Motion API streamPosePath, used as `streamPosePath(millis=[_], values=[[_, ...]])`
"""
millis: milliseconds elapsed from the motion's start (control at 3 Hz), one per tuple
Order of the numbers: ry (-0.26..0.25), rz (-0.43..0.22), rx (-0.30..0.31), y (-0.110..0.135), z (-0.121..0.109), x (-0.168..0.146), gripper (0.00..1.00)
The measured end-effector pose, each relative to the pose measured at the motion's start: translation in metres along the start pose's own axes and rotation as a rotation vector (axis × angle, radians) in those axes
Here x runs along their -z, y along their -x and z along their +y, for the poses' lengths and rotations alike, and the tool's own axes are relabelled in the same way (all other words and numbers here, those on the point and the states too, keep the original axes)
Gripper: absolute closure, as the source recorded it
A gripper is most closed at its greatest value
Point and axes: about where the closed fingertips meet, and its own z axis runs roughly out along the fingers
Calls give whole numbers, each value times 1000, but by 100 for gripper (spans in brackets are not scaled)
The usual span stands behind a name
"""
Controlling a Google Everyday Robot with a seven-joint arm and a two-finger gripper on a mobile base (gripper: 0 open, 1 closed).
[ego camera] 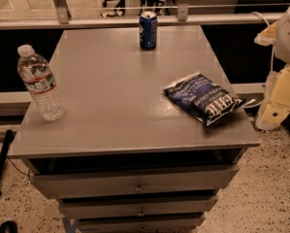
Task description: Pick water bottle
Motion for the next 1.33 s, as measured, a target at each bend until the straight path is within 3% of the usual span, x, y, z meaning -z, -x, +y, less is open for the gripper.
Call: streamPosePath(millis=[333,667,1333], values=[[0,0,0,0,0,0,0],[24,-98,13,19,-5,-10,0],[151,-570,121,153,-9,-51,0]])
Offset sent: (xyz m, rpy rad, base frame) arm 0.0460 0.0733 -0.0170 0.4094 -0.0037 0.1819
